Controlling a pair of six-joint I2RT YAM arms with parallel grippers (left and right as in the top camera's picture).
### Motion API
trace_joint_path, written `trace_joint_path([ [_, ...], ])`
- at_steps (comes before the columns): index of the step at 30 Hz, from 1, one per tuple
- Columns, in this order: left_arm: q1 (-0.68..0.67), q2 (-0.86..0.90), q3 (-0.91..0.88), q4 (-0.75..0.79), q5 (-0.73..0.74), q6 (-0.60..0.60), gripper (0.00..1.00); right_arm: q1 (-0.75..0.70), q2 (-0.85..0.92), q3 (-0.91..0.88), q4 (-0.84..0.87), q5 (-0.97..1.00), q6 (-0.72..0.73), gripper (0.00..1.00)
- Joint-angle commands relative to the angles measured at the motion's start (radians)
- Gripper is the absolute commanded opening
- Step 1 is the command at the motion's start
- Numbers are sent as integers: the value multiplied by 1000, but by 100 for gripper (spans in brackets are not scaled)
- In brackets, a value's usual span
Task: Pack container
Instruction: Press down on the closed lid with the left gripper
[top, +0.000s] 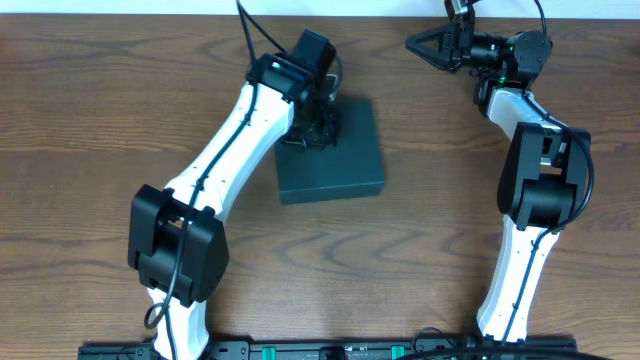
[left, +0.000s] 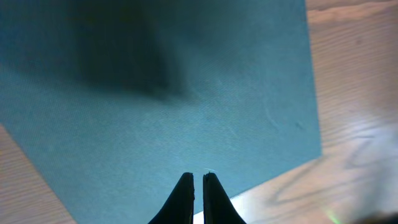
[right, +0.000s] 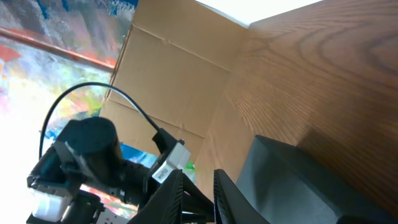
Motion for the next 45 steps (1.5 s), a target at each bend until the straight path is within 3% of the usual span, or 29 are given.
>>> trace_joint_path([
  [1,-2,0,18,-2,-97,20,6,-5,-35,1,4,-11,-22,18],
  [45,-5,174,-12,23,-87,32,6,-5,-35,1,11,-11,-23,17],
])
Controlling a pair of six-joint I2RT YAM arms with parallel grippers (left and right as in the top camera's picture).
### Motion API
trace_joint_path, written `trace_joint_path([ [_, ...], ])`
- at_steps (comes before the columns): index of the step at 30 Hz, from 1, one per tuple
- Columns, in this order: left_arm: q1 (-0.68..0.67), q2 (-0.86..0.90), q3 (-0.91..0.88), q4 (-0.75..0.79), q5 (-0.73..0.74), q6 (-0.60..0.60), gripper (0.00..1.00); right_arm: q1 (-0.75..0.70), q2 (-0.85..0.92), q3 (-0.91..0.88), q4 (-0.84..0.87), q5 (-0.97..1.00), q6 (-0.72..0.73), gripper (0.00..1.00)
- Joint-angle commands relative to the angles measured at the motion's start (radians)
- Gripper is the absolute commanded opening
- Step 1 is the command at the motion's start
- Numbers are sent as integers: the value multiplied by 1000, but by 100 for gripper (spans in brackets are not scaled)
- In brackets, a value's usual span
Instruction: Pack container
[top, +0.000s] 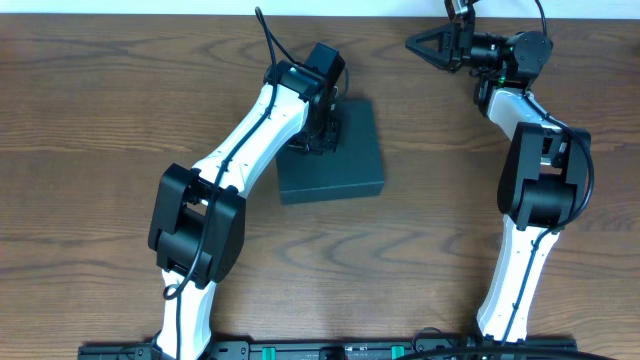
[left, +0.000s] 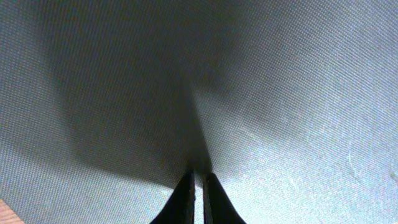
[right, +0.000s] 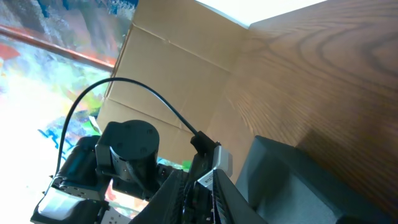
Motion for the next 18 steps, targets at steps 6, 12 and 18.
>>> trace_joint_path([
  [6,5,33,26,-26,-5,13,6,-5,-35,1,7,-11,-19,17],
  [12,28,-51,104,-27,-14,13,6,-5,-35,1,7,-11,-18,20],
  [18,108,-156,150,-21,-90,12,6,-5,-35,1,7,-11,-18,22],
])
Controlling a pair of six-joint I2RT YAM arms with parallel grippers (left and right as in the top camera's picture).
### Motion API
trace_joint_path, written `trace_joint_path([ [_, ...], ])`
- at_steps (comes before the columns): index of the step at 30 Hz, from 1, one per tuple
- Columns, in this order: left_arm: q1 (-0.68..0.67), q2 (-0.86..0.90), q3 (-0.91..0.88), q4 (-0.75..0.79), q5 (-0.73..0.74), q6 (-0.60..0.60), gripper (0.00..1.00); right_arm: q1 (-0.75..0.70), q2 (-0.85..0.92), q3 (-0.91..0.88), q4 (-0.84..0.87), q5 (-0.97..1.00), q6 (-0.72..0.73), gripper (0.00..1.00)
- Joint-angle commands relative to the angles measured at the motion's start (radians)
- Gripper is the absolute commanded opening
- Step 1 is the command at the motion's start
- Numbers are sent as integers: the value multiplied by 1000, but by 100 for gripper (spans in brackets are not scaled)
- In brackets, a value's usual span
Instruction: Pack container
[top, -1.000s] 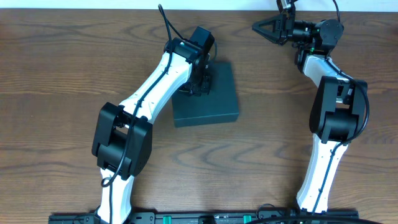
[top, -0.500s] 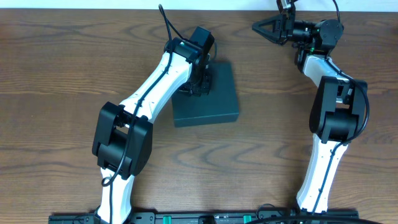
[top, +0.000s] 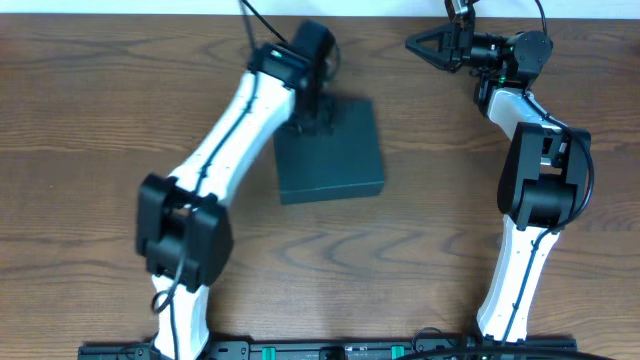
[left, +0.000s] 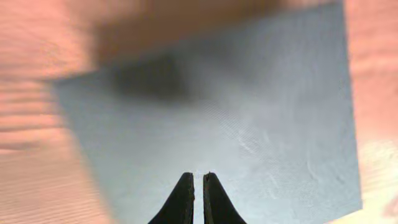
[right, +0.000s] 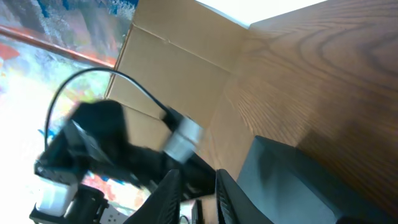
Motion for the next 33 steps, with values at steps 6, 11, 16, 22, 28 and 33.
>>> trace_joint_path([
  [6,166,-182,43,9,-137,13,26,-5,-35,1,8,-11,-34,52],
  [11,247,-197,43,8,-139,12,63,-5,-35,1,8,-11,-34,78],
  [16,282,-197,43,8,-139,13,98,-5,-35,1,7,-10,-34,99],
  [22,285,-197,43,8,-139,12,98,-5,-35,1,7,48,5,99],
  [28,285,-197,43,7,-139,13,99,-13,-35,2,-5,134,-2,99],
  [33,285,-197,43,7,-139,13,99,-35,-35,2,-18,282,-19,99],
])
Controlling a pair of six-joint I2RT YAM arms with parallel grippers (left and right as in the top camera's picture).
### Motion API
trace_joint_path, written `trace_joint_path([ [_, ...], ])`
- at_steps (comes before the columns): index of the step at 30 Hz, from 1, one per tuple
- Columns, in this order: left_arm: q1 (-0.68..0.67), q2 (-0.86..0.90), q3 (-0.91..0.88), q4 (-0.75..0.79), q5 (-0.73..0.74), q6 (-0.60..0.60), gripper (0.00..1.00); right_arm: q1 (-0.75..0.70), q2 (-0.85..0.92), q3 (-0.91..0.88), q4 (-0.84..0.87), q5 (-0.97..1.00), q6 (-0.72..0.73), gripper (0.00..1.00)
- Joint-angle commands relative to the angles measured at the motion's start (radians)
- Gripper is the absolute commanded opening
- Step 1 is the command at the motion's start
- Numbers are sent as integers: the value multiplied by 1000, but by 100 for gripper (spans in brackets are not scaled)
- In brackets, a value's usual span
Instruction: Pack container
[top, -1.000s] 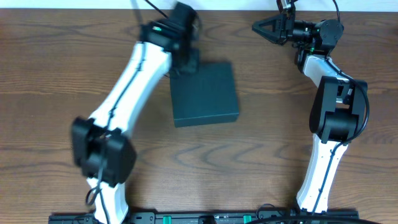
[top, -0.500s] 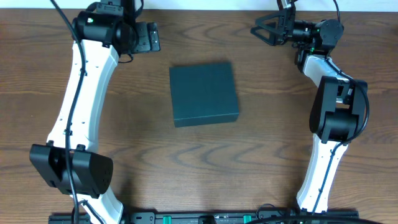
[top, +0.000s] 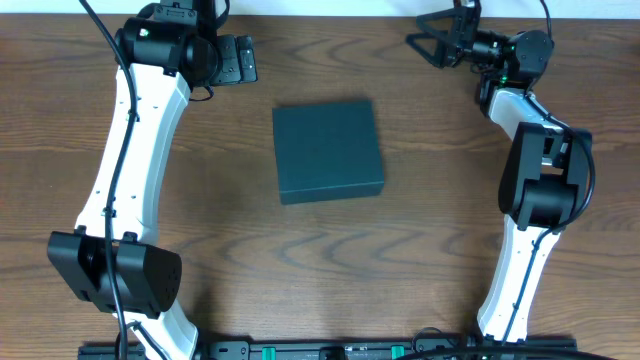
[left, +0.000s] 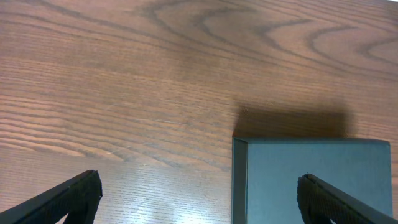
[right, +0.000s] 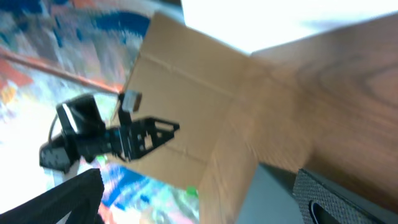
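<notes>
The container is a dark teal closed box (top: 328, 150) lying flat mid-table; its near-left corner shows in the left wrist view (left: 311, 183). My left gripper (top: 238, 60) hangs over bare wood at the far left, well clear of the box, open; in its own view the left gripper (left: 199, 202) has nothing between its fingers (left: 78, 193). My right gripper (top: 425, 35) is at the far right edge, pointing left, open and empty; it also shows as the right gripper (right: 199, 205) in its own view.
The wooden table (top: 450, 200) surrounds the box on all sides. A cardboard panel (right: 186, 106) stands beyond the table's far edge, with colourful clutter behind it. The arm bases stand at the near edge.
My left gripper was shut just above the box's far-left part; now it is open and away at the table's far left. My right gripper, shut before, is open now. The box has not moved.
At first my left gripper was shut over the box's far-left area. Then it was very close to the lid, then higher above it. Now it is off the box and open. The right gripper kept its place at the far right and now stands open.
</notes>
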Motion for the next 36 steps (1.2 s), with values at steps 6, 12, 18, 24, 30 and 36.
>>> trace_joint_path([
  [6,3,3,7,-3,-8,10,98,-43,-40,3,-61,418,-18,99],
  [12,3,4,7,-3,-8,10,98,-35,-82,4,-510,422,-360,99],
  [18,3,3,7,-3,-8,10,99,-22,-264,22,-1318,746,-1014,99],
  [24,3,3,7,-3,-8,10,99,-19,-451,66,-1696,1161,-1395,99],
  [30,3,3,7,-3,-8,10,99,-2,-559,66,-1807,1388,-1695,99],
  [36,3,3,7,-3,-8,10,99,8,-570,66,-1841,1389,-1827,99],
])
